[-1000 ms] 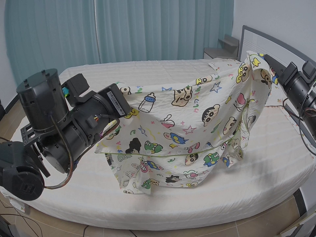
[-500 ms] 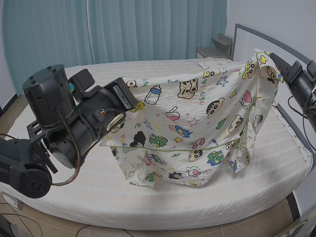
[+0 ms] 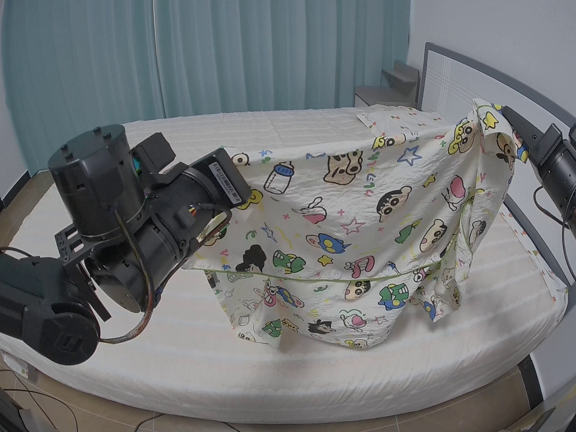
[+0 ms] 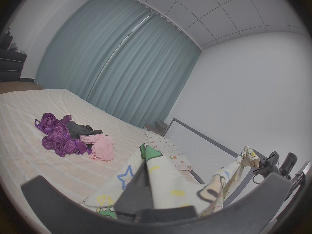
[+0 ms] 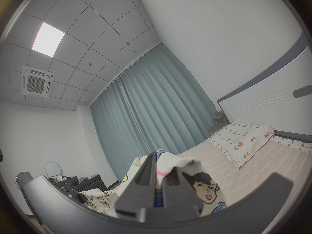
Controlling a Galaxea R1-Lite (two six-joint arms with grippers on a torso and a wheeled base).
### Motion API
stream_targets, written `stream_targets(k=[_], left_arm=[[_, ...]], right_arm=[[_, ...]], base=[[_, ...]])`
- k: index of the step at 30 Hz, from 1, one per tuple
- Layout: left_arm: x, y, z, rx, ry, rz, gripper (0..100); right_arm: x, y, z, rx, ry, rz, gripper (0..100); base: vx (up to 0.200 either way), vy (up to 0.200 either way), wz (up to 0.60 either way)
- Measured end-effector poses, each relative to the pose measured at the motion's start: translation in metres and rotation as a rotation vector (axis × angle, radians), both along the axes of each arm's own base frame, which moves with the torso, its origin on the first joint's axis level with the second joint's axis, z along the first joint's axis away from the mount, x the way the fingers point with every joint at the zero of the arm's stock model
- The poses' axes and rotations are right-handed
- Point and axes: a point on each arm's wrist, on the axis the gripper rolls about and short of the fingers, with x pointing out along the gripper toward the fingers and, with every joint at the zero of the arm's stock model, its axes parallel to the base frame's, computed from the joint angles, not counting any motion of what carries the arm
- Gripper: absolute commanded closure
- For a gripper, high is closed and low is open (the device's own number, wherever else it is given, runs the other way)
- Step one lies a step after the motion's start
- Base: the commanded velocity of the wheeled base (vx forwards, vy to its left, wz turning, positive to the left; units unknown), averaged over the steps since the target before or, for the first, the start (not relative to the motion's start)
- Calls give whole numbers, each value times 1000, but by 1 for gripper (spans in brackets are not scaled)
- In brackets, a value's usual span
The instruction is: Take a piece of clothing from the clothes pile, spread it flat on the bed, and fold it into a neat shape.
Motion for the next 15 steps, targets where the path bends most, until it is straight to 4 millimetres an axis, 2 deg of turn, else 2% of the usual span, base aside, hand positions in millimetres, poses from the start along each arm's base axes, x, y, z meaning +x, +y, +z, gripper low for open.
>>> stream_targets(k=[5, 11, 15], left_arm=[[-7, 0, -6, 13, 15, -13, 100], [-22, 6, -4, 10, 8, -35, 100], [-34, 13, -2, 21, -4, -45, 100]], right_arm=[[-10, -1, 0, -2, -10, 21, 100], [-28, -4, -1, -9, -33, 66, 100], [-42, -6, -1, -9, -53, 103, 100]], base=[[-200, 0, 0], [-200, 0, 0], [0, 0, 0]])
